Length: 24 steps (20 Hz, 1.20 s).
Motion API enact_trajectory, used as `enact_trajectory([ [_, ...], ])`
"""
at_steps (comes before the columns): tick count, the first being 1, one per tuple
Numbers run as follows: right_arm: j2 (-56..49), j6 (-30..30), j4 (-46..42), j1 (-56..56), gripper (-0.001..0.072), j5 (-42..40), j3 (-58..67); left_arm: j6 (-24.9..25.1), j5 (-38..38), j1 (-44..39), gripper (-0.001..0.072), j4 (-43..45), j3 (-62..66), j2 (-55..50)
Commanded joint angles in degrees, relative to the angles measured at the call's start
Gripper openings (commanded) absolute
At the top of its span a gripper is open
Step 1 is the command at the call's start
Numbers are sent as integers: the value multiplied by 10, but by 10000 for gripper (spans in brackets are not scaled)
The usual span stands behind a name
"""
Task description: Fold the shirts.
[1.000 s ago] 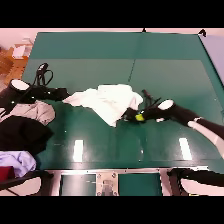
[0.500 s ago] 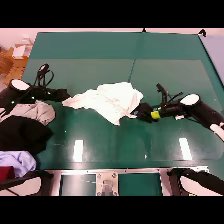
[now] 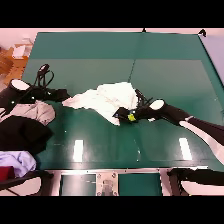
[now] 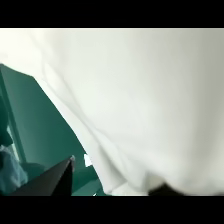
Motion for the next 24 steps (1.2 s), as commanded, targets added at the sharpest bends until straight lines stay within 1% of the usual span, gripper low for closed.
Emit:
enact_trajectory([
  [1, -42, -21, 6, 12, 93, -24, 37, 0, -2, 0, 24, 0, 0, 0],
  [2, -40, -32, 1, 10, 15, -12, 42, 0, -1, 0, 24, 0, 0, 0],
  [4, -20, -31, -28, -16, 13, 49, 62, 0, -28, 0, 23, 0, 26, 4],
  [6, 34, -28, -66, -74, 13, 144, 108, -5, -52, 0, 23, 2, 75, 35],
  [8, 120, -24, -73, -156, 13, 230, 186, -14, -51, 0, 23, 11, 141, 89],
  [10, 210, -12, -73, -240, 13, 267, 290, -31, -45, 0, 23, 15, 215, 152],
  [13, 296, -11, -71, -346, 13, 286, 470, -54, -34, 0, 23, 12, 331, 233],
  [15, 329, -12, -71, -382, 13, 288, 562, -65, -34, 0, 23, 9, 398, 277],
  [17, 350, -12, -72, -393, 13, 285, 627, -66, -34, 0, 24, 3, 452, 315],
  [21, 373, -12, -100, -393, 13, 244, 697, -66, -21, 0, 23, 3, 541, 360],
  [24, 374, -19, -99, -393, 13, 252, 696, -68, -31, 0, 23, 9, 567, 360],
])
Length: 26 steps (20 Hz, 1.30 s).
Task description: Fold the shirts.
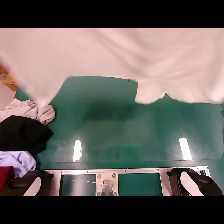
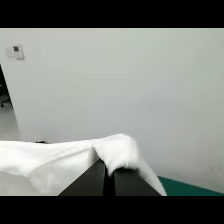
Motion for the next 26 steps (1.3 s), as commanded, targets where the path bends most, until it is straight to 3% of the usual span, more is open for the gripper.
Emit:
enact_trajectory([
  [1, 5, -5, -8, -5, 13, -3, 15, -17, -15, 0, 24, 19, 36, 6],
  [7, -31, -38, -6, 3, 13, -15, -142, -33, -151, 0, 24, 34, 36, -146],
  [11, -115, -92, -7, 41, 13, -99, -304, -32, -204, -13, 24, 8, 36, -331],
  [15, -279, -102, -6, 50, 13, -158, -358, -18, -168, -75, 24, 10, 36, -538],
  [18, -402, -103, 8, 50, 14, -187, -354, -10, -56, -113, 24, 7, 36, -668],
  [20, -462, -103, 18, 50, 14, -198, -346, -10, 13, -123, 24, -7, 36, -718],
  [23, -499, -103, 26, 47, 34, -199, -342, -10, 15, -126, 31, -18, 36, -742],
  [25, -495, -103, 26, 27, 281, -165, -328, -15, -16, -116, 698, -18, 38, -730],
  [26, -489, -102, 21, 7, 287, -122, -314, -28, -53, -103, 703, -17, 45, -719],
])
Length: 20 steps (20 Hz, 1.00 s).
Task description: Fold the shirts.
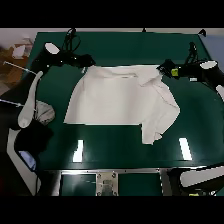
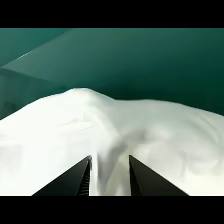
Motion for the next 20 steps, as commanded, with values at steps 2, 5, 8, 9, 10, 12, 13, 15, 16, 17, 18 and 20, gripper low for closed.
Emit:
enact_trajectory([
  [2, 10, 0, -7, -69, 267, 136, 26, -28, -139, 53, 701, 0, 32, 18],
  [5, 68, 1, -34, -127, 267, 217, -27, -53, -273, 116, 701, 3, 39, 45],
  [8, 168, 40, -96, -181, 270, 229, -175, -94, -370, 159, 620, 31, 24, 47],
  [9, 200, 61, -125, -202, 293, 229, -221, -98, -395, 167, 480, 37, 4, 47],
  [10, 231, 86, -152, -225, 329, 229, -264, -98, -418, 173, 476, 37, -23, 49],
  [12, 273, 104, -164, -265, 353, 229, -332, -92, -433, 180, 470, 41, -112, 71],
  [13, 284, 103, -167, -276, 353, 227, -356, -80, -419, 184, 469, 43, -176, 97],
  [15, 288, 103, -178, -288, 353, 225, -388, -51, -371, 202, 470, 46, -313, 165],
  [16, 288, 103, -184, -288, 353, 216, -400, -42, -346, 217, 470, 47, -375, 202],
  [17, 287, 101, -183, -287, 353, 203, -409, -36, -318, 235, 470, 50, -432, 240],
  [18, 287, 101, -184, -287, 353, 189, -417, -33, -288, 257, 470, 52, -488, 280],
  [20, 285, 101, -184, -287, 352, 169, -427, -31, -236, 295, 470, 73, -575, 346],
])
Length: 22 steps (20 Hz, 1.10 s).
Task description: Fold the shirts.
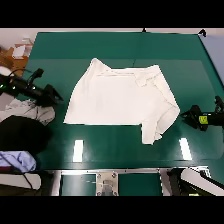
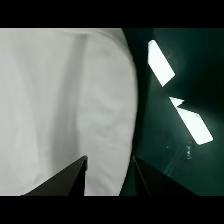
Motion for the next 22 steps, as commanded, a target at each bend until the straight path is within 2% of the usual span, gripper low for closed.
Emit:
enact_trajectory([
  [1, -3, 3, -9, -6, 351, -34, -31, 14, 97, 55, 471, 38, -164, 108],
  [4, -44, -19, 19, -3, 349, -47, -31, 24, 136, 51, 471, 40, -220, 113],
  [8, -108, -79, 100, 10, 347, -68, -30, 37, 179, 51, 471, -10, -258, 113],
  [11, -139, -98, 123, 19, 341, -73, -30, 67, 191, 51, 470, -68, -285, 113],
  [12, -144, -101, 123, 20, 299, -77, -30, 78, 201, 51, 470, -81, -297, 113],
  [13, -147, -103, 122, 20, 289, -79, -30, 86, 220, 51, 470, -95, -312, 113],
  [16, -148, -107, 122, 20, 288, -83, -30, 153, 259, 51, 469, -190, -351, 109],
  [20, -148, -107, 122, 20, 289, -84, -30, 216, 258, 12, 465, -264, -351, 30],
  [21, -148, -107, 122, 20, 288, -83, -30, 231, 260, 5, 338, -275, -344, 19],
  [22, -148, -107, 122, 20, 289, -82, -30, 232, 262, 5, 292, -276, -337, 14],
])
